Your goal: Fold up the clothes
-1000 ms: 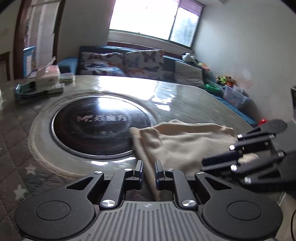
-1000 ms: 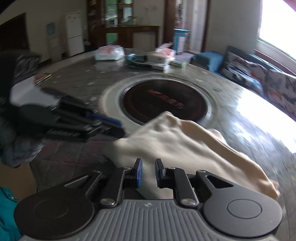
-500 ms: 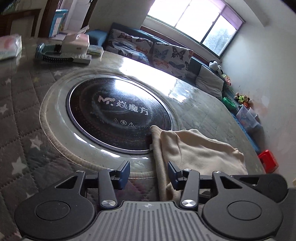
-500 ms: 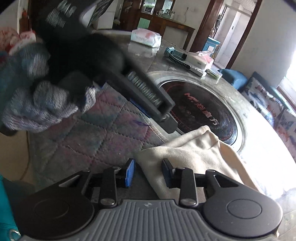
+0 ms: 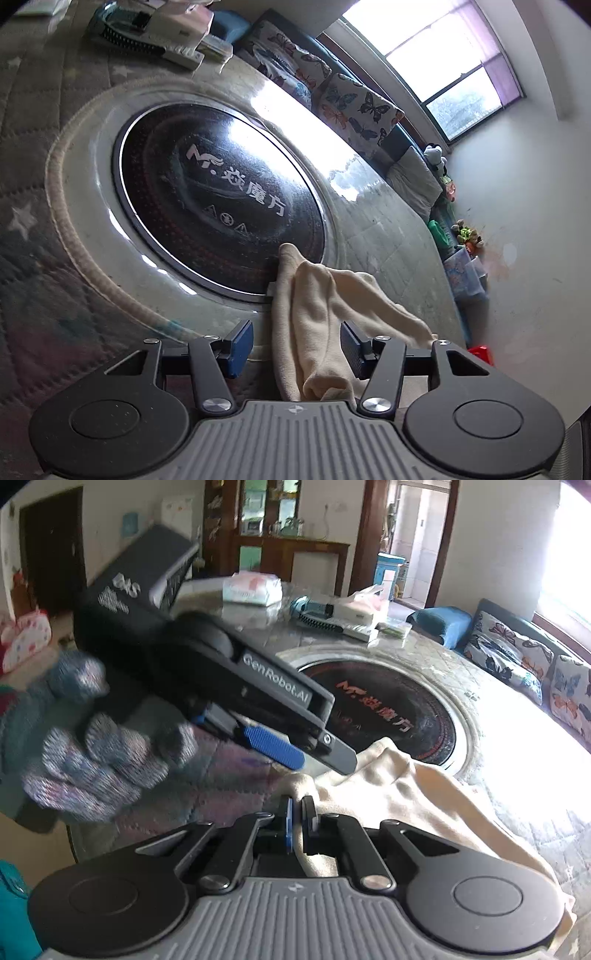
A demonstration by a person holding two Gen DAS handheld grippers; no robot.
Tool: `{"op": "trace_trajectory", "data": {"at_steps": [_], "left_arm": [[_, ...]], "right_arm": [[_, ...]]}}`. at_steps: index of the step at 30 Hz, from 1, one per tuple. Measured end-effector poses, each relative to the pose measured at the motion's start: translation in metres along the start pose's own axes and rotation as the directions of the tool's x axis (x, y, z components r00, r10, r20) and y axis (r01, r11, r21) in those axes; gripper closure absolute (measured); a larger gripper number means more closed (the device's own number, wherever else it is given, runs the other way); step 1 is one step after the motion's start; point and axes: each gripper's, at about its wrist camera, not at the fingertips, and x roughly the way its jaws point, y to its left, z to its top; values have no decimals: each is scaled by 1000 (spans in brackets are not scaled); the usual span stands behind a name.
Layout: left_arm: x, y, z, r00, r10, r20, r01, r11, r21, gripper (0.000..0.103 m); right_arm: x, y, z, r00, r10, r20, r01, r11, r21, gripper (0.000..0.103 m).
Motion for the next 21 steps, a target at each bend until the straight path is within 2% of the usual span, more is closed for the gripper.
{"op": "trace_trajectory", "data": {"at_steps": [12,14,16,18,21], "left_arm": [[31,1,9,993,-108,-50,99,983,-157,48],[34,4,10,992,-115,-54,104,978,-179,55],[38,7,11,992,-111,-65,96,976,-196,73],[42,10,11,993,-96,-75,80,977,-197,86],[43,10,10,993,-91,-71,77,981,-180,88]], "right_arm": [[-35,-20,-1,996,26,90,-32,998,60,99],[-37,-21,-2,995,41,96,-47,997,67,99],[-37,-22,-4,994,55,97,-62,996,71,99],[-36,-20,-6,994,63,93,-69,995,67,99],[-34,-20,-8,995,55,89,-62,995,78,99]]}}
